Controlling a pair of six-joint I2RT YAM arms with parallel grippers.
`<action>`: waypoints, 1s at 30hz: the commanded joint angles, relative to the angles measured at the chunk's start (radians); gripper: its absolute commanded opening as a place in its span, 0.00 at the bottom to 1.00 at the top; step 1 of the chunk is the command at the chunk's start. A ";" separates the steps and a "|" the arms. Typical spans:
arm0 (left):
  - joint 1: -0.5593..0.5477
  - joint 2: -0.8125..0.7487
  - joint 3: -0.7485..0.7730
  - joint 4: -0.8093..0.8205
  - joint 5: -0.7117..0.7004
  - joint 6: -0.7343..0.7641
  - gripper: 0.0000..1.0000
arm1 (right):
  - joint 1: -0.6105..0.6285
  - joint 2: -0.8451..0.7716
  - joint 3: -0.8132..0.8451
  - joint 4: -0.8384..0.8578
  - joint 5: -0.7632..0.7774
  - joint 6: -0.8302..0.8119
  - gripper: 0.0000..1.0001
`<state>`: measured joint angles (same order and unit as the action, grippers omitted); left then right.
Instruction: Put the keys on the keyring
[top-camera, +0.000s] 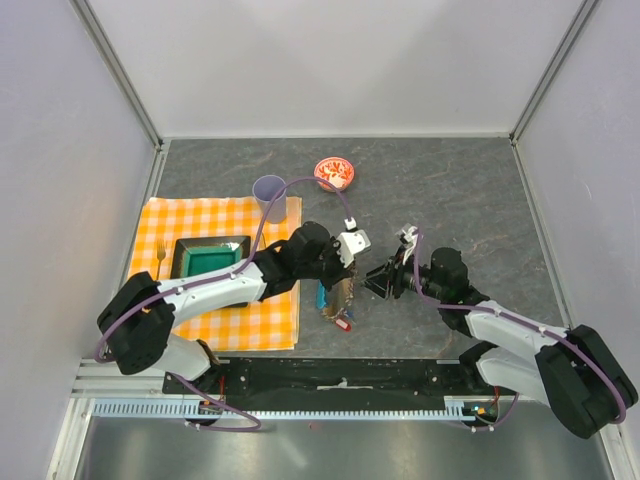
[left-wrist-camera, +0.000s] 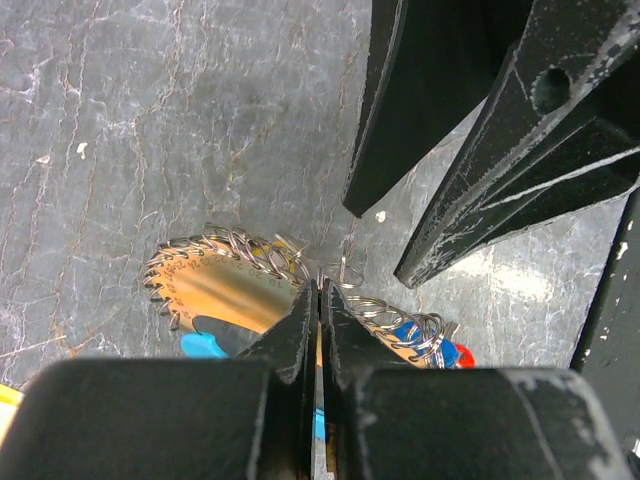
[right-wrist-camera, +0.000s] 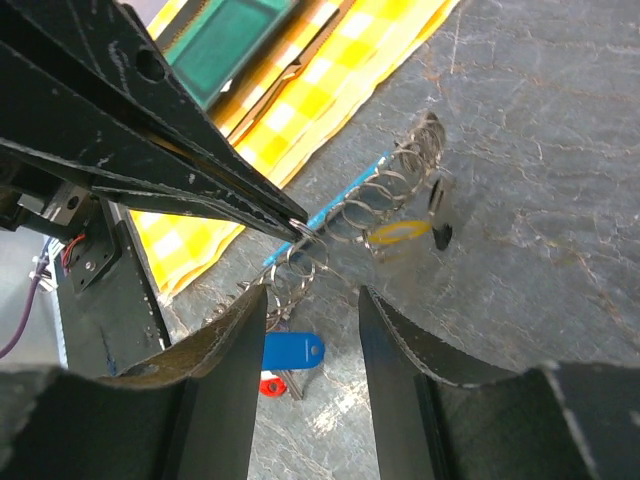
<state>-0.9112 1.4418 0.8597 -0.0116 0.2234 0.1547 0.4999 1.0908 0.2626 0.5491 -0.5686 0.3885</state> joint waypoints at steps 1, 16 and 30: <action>0.003 -0.037 -0.005 0.081 0.048 -0.052 0.02 | 0.006 -0.031 -0.013 0.121 -0.036 -0.046 0.49; 0.003 -0.049 0.039 0.018 0.068 -0.130 0.02 | 0.189 -0.144 0.004 -0.015 0.274 -0.315 0.37; 0.003 -0.063 0.042 0.018 0.082 -0.145 0.02 | 0.230 -0.072 0.027 -0.021 0.251 -0.339 0.32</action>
<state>-0.9112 1.4166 0.8570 -0.0219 0.2722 0.0414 0.7242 1.0122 0.2531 0.4908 -0.3153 0.0723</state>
